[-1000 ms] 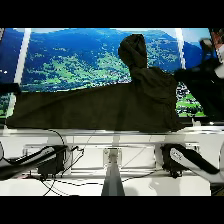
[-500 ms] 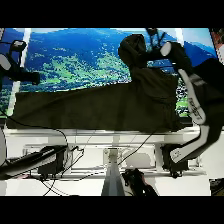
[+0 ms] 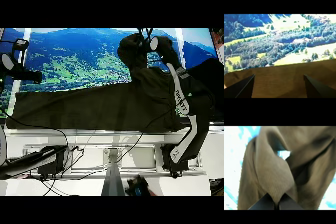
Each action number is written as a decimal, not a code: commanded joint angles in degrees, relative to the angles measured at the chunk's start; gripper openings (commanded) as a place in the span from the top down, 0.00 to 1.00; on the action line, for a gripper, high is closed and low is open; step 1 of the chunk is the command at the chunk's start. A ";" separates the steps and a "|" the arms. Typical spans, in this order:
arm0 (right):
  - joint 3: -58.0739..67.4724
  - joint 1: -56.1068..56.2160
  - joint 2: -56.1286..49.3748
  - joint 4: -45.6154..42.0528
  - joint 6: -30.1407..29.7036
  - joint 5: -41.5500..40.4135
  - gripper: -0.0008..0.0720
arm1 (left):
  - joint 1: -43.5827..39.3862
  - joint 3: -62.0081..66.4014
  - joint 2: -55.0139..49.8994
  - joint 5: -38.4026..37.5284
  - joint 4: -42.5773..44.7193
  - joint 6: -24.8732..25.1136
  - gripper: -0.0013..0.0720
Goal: Fold the clothes and pants, and hang the long-sleeved shirts on hangers.
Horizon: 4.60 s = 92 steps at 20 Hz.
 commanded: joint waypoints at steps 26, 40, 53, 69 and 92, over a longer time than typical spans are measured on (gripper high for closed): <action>3.65 35.67 6.45 8.15 0.83 -17.66 0.95 | 2.95 0.09 15.65 6.56 1.97 -8.52 0.12; 3.78 16.61 2.56 6.60 1.62 5.73 0.39 | 2.89 -0.22 1.73 -9.07 -24.46 4.61 0.12; 3.78 0.83 2.67 7.30 2.29 25.57 0.39 | -30.25 -0.26 -11.65 4.66 -16.31 20.44 0.11; 3.76 0.83 2.67 7.30 2.29 25.79 0.39 | -31.87 0.94 -19.41 21.09 4.15 -19.08 0.83; -2.97 -35.19 12.68 14.73 3.93 41.38 0.95 | -5.14 13.44 3.76 18.62 1.75 -25.27 0.96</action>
